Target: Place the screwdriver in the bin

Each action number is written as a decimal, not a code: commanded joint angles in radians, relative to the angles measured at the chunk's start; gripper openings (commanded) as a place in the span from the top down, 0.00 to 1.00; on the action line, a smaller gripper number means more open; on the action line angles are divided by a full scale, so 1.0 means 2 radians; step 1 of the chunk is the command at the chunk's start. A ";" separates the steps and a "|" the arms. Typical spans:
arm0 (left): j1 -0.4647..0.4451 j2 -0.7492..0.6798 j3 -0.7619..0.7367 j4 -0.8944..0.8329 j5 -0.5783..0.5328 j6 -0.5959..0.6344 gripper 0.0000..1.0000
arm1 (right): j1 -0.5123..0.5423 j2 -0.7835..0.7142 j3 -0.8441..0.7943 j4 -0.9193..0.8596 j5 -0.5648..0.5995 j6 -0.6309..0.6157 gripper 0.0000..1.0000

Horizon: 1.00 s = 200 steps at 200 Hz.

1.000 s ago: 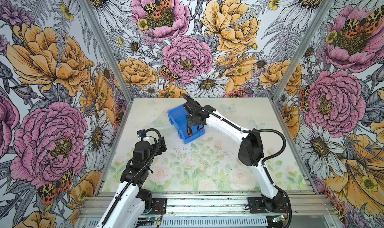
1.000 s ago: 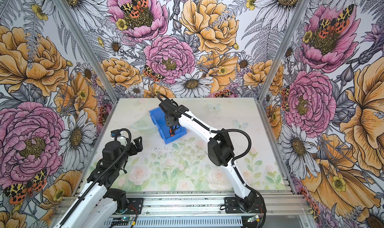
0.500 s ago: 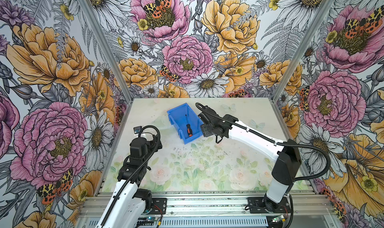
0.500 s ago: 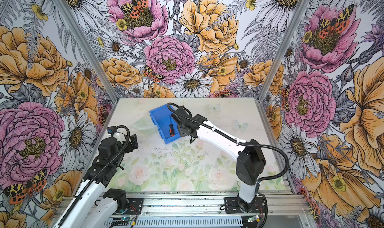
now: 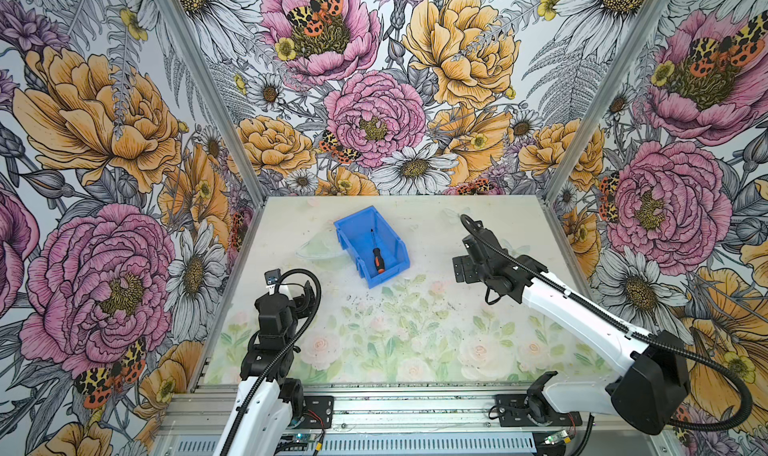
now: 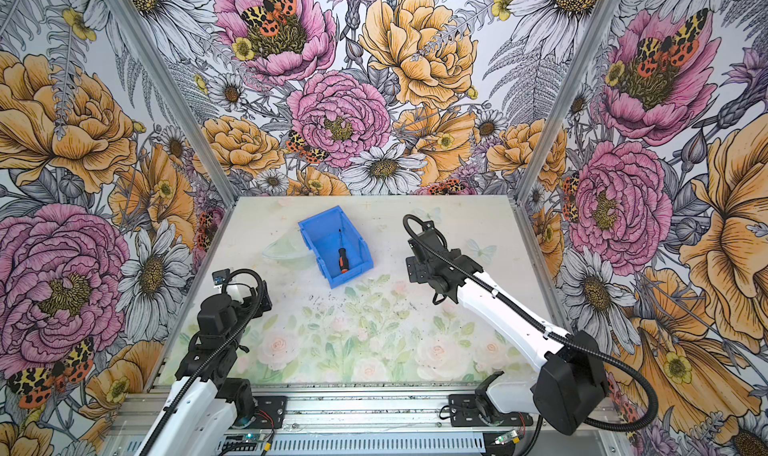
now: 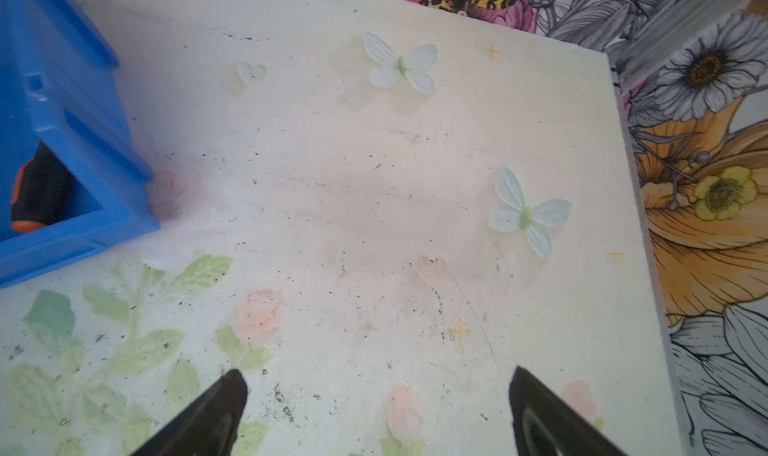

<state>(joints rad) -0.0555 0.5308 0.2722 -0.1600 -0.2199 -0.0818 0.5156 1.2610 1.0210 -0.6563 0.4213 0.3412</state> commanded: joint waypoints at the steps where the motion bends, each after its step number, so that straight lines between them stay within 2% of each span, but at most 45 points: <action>1: 0.006 0.033 -0.009 0.073 0.029 0.052 0.01 | -0.039 -0.048 -0.042 0.057 0.048 0.001 0.01; 14: 0.009 0.067 -0.011 0.097 0.028 0.047 0.01 | -0.064 -0.063 -0.070 0.074 0.103 0.022 0.01; 29: 0.009 0.104 -0.021 0.150 0.029 0.029 0.01 | -0.088 -0.076 -0.114 0.126 0.133 0.010 0.01; 60: 0.012 0.203 0.000 0.227 0.025 0.041 0.01 | -0.161 -0.109 -0.215 0.241 0.088 -0.005 0.01; 94: 0.023 0.301 0.036 0.288 0.052 0.069 0.01 | -0.178 -0.104 -0.324 0.442 0.069 -0.073 0.01; 126: 0.027 0.356 0.058 0.327 0.084 0.064 0.01 | -0.194 -0.036 -0.320 0.511 0.021 -0.103 0.01; 172: 0.026 0.431 0.100 0.366 0.099 0.068 0.01 | -0.209 0.046 -0.291 0.604 0.008 -0.110 0.01; 200: 0.027 0.473 0.122 0.388 0.105 0.067 0.01 | -0.215 0.090 -0.254 0.600 -0.001 -0.118 0.01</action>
<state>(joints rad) -0.0086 1.4261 0.4767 0.5316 -0.0532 0.0368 0.0956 1.3857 0.4416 0.4610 0.4469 0.1333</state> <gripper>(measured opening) 0.986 0.995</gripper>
